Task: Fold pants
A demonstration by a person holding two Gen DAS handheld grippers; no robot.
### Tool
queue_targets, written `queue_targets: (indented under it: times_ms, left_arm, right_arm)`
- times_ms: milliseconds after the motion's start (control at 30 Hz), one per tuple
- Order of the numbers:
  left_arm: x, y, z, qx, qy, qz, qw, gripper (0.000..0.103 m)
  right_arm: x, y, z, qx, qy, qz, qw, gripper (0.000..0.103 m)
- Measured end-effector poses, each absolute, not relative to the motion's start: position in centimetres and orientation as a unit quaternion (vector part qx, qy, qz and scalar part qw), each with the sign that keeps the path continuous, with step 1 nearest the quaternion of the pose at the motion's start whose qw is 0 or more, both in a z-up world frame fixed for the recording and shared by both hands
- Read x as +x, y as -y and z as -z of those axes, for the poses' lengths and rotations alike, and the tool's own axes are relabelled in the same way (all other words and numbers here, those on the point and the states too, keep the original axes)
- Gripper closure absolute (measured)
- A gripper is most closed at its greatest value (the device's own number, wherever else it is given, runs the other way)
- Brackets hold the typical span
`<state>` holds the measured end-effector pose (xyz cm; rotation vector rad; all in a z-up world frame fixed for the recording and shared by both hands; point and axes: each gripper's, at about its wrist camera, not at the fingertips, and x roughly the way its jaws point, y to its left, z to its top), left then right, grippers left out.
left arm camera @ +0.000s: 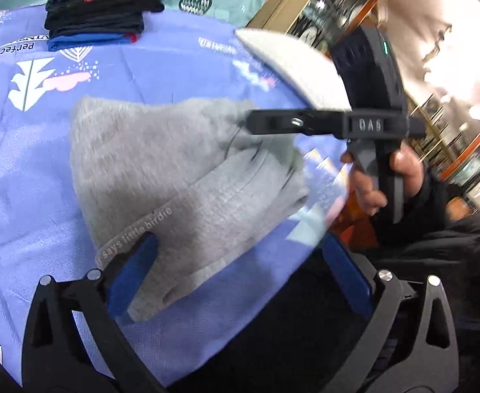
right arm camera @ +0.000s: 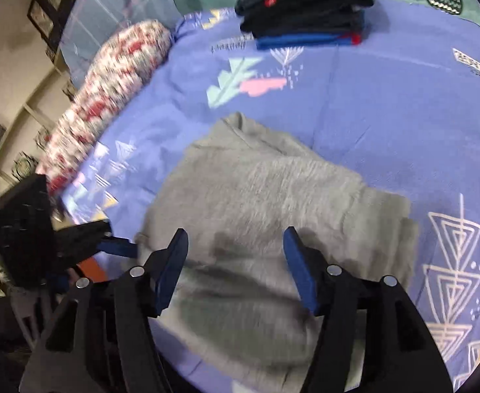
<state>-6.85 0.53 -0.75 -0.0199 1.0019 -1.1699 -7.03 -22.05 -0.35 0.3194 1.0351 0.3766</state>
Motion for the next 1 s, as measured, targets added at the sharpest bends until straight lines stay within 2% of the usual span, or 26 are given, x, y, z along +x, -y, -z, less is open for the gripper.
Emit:
queue_targets:
  times_ms: [67,133,200,233,367,433,500,633,800,1000]
  left_arm:
    - [-6.4,-0.2,2.1,-0.011,-0.473,0.518,0.713,0.002]
    - [-6.2,0.5,3.1,-0.005,-0.483,0.510,0.712,0.002]
    - [-6.9,0.8,2.7,0.021,-0.470,0.503,0.725,0.002]
    - [-7.1,0.8,2.2,0.025,-0.466,0.505,0.726,0.002]
    - [-5.6,-1.4,-0.7,-0.038,-0.450,0.519,0.725,0.002]
    - [-3.8,-3.4,-2.5,-0.062,-0.426,0.490,0.758,0.002]
    - [-1.7,-5.0,-2.3,-0.080,-0.434,0.453,0.775,0.002]
    - [3.6,-4.6,2.3,-0.137,-0.527,0.445,0.711,0.002]
    - [6.0,-0.4,5.6,-0.114,-0.570,0.459,0.672,0.002]
    - [6.4,3.8,7.6,-0.075,-0.592,0.472,0.650,0.002]
  right_arm:
    - [-8.7,23.6,-1.2,0.150,-0.466,-0.146,0.860,0.022]
    - [-9.6,24.0,-0.2,0.146,-0.477,-0.119,0.858,0.016]
    - [-9.5,24.0,3.7,0.133,-0.536,-0.112,0.826,0.014]
    - [-9.8,24.0,4.9,0.137,-0.539,-0.113,0.824,0.012]
    - [-11.4,24.6,2.9,0.160,-0.483,-0.120,0.853,0.012]
    - [-12.3,26.7,1.3,0.195,-0.456,-0.122,0.860,0.011]
    - [-13.5,29.1,0.2,0.230,-0.441,-0.107,0.861,0.001]
    - [-14.2,32.6,1.5,0.303,-0.448,-0.108,0.834,0.001]
    - [-12.5,34.6,6.9,0.426,-0.498,-0.136,0.743,0.001]
    - [-8.1,31.2,7.4,0.387,-0.550,-0.189,0.716,0.001]
